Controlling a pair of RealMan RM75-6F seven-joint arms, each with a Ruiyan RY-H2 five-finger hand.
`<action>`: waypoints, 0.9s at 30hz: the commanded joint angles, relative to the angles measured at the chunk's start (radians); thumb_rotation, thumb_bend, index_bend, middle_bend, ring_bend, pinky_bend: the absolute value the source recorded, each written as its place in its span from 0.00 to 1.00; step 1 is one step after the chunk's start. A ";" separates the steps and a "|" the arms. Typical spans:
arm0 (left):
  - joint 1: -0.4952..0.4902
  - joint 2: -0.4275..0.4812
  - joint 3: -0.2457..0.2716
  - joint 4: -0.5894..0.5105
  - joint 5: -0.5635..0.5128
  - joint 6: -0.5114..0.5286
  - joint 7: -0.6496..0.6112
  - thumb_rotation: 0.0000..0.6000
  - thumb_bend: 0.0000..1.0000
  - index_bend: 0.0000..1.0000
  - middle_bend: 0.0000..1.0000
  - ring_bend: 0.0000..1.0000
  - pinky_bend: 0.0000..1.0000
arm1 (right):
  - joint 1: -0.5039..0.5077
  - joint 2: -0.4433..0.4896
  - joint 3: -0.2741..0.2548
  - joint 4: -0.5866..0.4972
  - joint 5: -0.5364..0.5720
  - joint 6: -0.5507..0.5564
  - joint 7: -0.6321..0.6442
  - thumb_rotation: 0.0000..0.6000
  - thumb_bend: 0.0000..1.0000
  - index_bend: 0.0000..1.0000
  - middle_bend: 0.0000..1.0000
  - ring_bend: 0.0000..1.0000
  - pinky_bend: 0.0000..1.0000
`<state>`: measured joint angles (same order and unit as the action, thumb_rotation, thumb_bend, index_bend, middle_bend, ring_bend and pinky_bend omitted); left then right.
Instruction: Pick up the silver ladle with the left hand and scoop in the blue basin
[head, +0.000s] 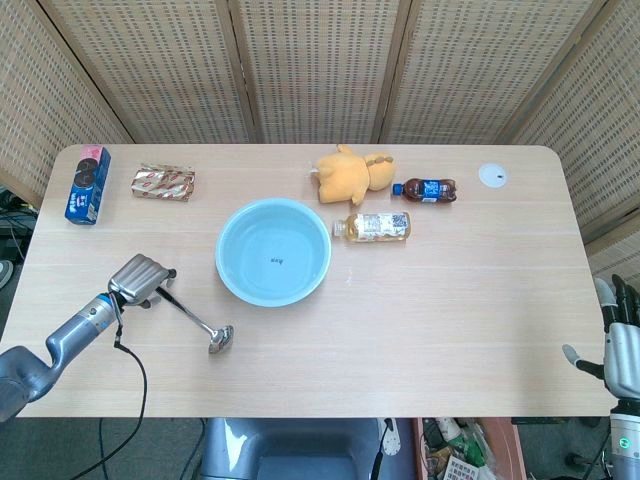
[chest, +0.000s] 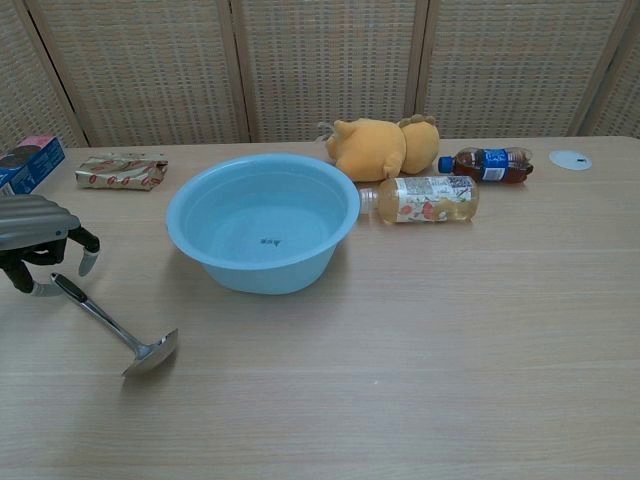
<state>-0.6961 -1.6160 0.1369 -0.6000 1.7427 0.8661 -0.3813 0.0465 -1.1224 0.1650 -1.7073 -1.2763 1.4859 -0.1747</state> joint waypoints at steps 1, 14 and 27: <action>-0.006 -0.010 0.007 0.007 -0.003 -0.005 0.010 1.00 0.31 0.49 1.00 1.00 1.00 | 0.001 0.001 0.000 0.000 0.004 -0.004 0.002 1.00 0.00 0.00 0.00 0.00 0.00; -0.025 -0.032 0.030 0.005 -0.017 -0.044 0.056 1.00 0.31 0.49 1.00 1.00 1.00 | 0.004 0.006 0.000 0.003 0.012 -0.012 0.016 1.00 0.00 0.00 0.00 0.00 0.00; -0.039 -0.047 0.036 -0.012 -0.037 -0.078 0.108 1.00 0.34 0.53 1.00 1.00 1.00 | 0.002 0.016 -0.002 0.001 0.008 -0.012 0.040 1.00 0.00 0.00 0.00 0.00 0.00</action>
<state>-0.7349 -1.6629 0.1731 -0.6117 1.7061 0.7879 -0.2732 0.0490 -1.1061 0.1631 -1.7067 -1.2686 1.4737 -0.1348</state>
